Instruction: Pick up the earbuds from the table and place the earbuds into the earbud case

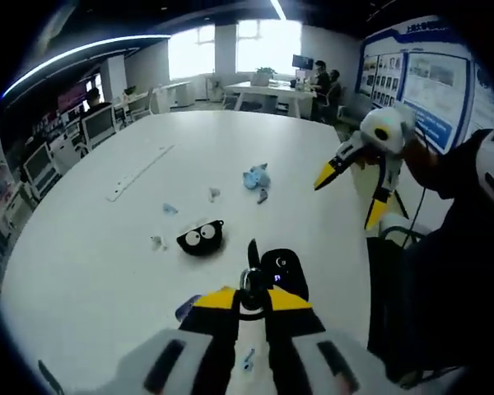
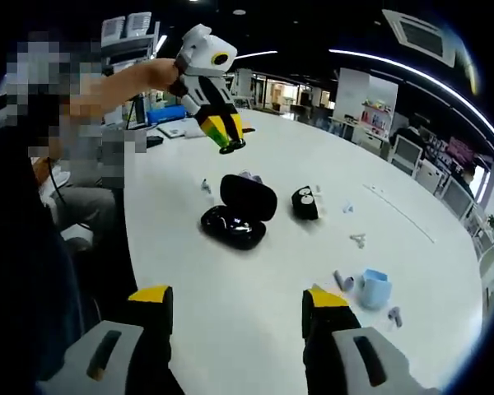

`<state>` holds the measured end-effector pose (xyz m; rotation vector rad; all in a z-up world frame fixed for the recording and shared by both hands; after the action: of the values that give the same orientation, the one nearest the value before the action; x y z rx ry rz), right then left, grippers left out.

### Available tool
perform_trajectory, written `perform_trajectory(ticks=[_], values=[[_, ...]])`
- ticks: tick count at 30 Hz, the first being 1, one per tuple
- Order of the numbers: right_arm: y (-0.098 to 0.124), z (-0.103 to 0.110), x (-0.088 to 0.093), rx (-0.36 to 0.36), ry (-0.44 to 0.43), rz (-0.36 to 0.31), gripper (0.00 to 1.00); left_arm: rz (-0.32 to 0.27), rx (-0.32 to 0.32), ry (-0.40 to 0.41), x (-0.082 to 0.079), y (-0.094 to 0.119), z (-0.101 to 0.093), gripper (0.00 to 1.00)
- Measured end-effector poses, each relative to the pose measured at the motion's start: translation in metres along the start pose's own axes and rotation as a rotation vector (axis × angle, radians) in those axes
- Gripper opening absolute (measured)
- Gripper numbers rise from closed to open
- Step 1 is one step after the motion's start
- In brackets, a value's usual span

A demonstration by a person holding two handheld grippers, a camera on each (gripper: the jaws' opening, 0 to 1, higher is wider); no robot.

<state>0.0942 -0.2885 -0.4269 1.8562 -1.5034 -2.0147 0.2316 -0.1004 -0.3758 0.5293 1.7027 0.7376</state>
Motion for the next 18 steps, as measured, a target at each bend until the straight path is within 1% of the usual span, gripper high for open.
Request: perform_trajectory(ticks=[2, 7, 8, 9, 11, 16, 18], values=[[0.001, 0.001, 0.0, 0.002, 0.0, -0.003, 0.62, 0.009, 0.031, -0.013, 0.002, -0.004, -0.008, 0.14], [0.006, 0.005, 0.001, 0.014, -0.008, -0.011, 0.62, 0.056, 0.092, -0.083, 0.006, -0.015, -0.023, 0.14], [0.007, 0.006, 0.001, 0.016, -0.01, -0.012, 0.62, 0.065, 0.112, -0.097, 0.006, -0.018, -0.027, 0.14], [0.008, 0.007, 0.002, 0.018, -0.012, -0.012, 0.62, 0.076, 0.127, -0.093, 0.007, -0.021, -0.029, 0.14], [0.009, 0.008, 0.004, 0.022, -0.015, -0.01, 0.62, 0.086, 0.153, -0.113, 0.006, -0.024, -0.032, 0.14], [0.012, 0.01, 0.008, 0.024, -0.025, -0.011, 0.62, 0.109, 0.17, -0.136, 0.003, -0.035, -0.033, 0.14], [0.013, 0.01, 0.01, 0.026, -0.029, -0.011, 0.62, 0.13, 0.163, -0.154, 0.004, -0.042, -0.039, 0.14]])
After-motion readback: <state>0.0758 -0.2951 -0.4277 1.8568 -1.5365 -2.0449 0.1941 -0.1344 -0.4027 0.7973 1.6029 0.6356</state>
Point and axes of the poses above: the point that each gripper's makers call its tool centre point, and the gripper's own axes: y roughly backward along the fingers, z roughly to its left, x roughly out of its underside, the point moved 5 cm from there along y, roughly backward along the fingers, and after that the axes turned 10 degrees about y, right-handed, at the moved point
